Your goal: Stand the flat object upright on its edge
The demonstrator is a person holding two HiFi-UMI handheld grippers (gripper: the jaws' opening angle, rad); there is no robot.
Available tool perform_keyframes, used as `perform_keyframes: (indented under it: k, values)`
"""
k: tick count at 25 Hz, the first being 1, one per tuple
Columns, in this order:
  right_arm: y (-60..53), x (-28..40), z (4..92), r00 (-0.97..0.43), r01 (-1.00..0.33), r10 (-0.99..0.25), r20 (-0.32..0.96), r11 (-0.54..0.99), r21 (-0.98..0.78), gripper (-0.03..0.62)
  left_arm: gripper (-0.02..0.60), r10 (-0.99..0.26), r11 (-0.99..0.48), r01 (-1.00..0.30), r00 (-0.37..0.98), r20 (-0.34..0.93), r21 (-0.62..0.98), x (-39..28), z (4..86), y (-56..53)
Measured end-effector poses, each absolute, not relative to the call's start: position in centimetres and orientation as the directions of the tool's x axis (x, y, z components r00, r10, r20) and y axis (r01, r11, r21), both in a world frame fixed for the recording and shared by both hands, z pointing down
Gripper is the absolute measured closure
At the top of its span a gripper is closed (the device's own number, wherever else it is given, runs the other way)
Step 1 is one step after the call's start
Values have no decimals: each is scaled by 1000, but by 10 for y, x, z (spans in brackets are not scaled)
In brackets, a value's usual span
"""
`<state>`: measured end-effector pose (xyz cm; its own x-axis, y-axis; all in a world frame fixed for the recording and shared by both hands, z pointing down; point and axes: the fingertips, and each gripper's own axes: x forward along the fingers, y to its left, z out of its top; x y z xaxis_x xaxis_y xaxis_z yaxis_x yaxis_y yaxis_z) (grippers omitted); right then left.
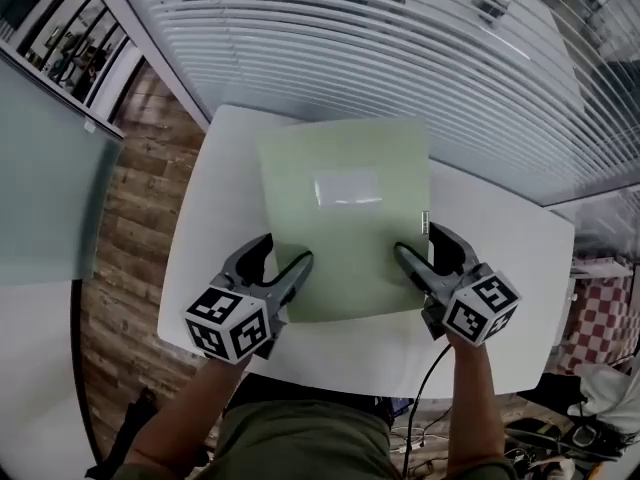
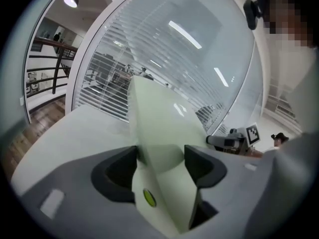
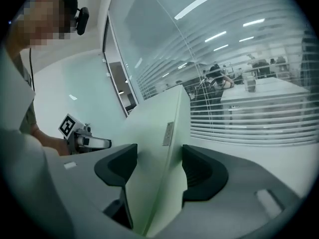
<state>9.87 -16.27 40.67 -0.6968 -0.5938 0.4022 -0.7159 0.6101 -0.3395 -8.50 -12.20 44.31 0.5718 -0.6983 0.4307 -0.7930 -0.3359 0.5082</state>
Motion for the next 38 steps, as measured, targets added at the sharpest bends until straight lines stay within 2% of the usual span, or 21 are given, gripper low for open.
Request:
perform_keyframes:
  k: [12,24,38]
  values:
    - [-136,103,365,-583,-811,-746,322,554,-187,314,301,-699,-491,-781,618,359,387,-82,395,-134]
    - [-119,106,365,-484,-870,-818,310,487,-73,315,302,-712,-595,-766,643,281,243,-79,368,-136]
    - [-118,113,380,-399,-906,-863,310,424,14,315,302,-695,-658,-742,664,275,128,-65,384,-142]
